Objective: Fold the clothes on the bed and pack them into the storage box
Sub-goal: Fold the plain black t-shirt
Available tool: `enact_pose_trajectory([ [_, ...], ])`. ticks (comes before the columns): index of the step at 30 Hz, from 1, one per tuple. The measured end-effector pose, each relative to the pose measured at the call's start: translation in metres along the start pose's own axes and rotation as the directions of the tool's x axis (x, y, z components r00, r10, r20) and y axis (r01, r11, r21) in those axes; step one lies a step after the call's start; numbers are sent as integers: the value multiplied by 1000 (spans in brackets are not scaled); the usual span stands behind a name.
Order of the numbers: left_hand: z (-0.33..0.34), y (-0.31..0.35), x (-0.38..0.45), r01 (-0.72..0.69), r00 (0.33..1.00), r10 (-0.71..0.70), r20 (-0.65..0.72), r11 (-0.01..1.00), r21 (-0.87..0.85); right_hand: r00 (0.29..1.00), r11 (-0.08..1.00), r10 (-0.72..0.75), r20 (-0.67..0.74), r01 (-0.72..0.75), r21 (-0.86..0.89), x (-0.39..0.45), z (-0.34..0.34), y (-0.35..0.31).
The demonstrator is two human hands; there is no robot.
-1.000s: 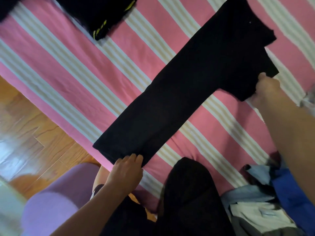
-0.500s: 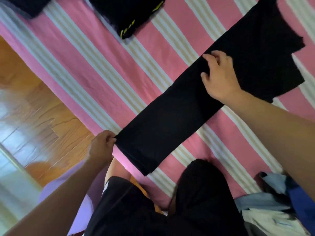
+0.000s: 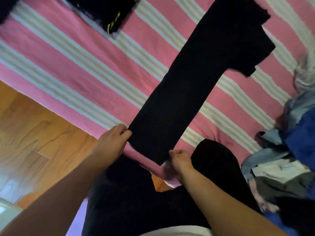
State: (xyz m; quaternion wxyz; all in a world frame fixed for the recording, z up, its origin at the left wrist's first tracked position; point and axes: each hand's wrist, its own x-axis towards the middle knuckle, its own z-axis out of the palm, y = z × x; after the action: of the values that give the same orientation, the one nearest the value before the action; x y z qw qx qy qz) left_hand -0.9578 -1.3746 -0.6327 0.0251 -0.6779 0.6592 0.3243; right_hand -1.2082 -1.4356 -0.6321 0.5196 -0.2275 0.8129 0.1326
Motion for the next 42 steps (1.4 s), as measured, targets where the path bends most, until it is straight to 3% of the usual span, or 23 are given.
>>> enact_pose_trajectory([
  [7, -8, -15, -12, -90, 996, 92, 19, 994, -67, 986, 985, 18, -165, 10, 170, -28, 22, 14],
  [14, -7, -41, -17, -259, 966, 257, -32, 958, -120, 981, 973, 82, -178, -40, 226, -27, 35, 20],
  [18, -4, -48, -17, -337, 941, 336, -32, 941, -37, 976, 958, 163, -146, -121, 261, -16, 47, 21],
  [21, 3, -54, -15, -289, 957, 289, 4, 957, 41, 975, 991, 107, -193, -90, 94, -15, 49, 21],
  [24, -1, -44, -3, -203, 974, 183, 134, 967, 155, 971, 993, 60, -233, -82, -88, -11, 51, 14],
  [28, -27, 3, 18, -16, 988, -10, 153, 986, 167, 982, 907, -2, -190, -78, -415, -13, 41, -3],
  [31, -36, 36, 40, -251, 966, 236, 101, 952, 174, 1000, 749, 28, 13, -12, -662, -17, 14, -29],
  [32, -33, 41, 47, -338, 935, 308, 175, 922, 187, 993, 715, 74, 92, 11, -700, -15, 0, -43],
  [34, -30, 49, 65, -369, 871, 270, 410, 911, 184, 983, 800, 67, 169, 48, -598, -5, -44, -86],
  [36, -35, 61, 84, -283, 797, 117, 592, 939, 197, 990, 917, -123, 75, 142, -374, 19, -107, -138],
  [39, -63, 86, 120, -137, 645, -30, 764, 979, 154, 886, 942, -335, -321, 326, -85, 66, -219, -210],
  [40, -71, 96, 136, -83, 650, -46, 759, 988, 131, 831, 925, -360, -424, 376, -47, 84, -254, -233],
  [42, -84, 112, 167, -5, 795, -13, 607, 1000, 27, 748, 891, -432, -504, 442, -107, 111, -303, -268],
])
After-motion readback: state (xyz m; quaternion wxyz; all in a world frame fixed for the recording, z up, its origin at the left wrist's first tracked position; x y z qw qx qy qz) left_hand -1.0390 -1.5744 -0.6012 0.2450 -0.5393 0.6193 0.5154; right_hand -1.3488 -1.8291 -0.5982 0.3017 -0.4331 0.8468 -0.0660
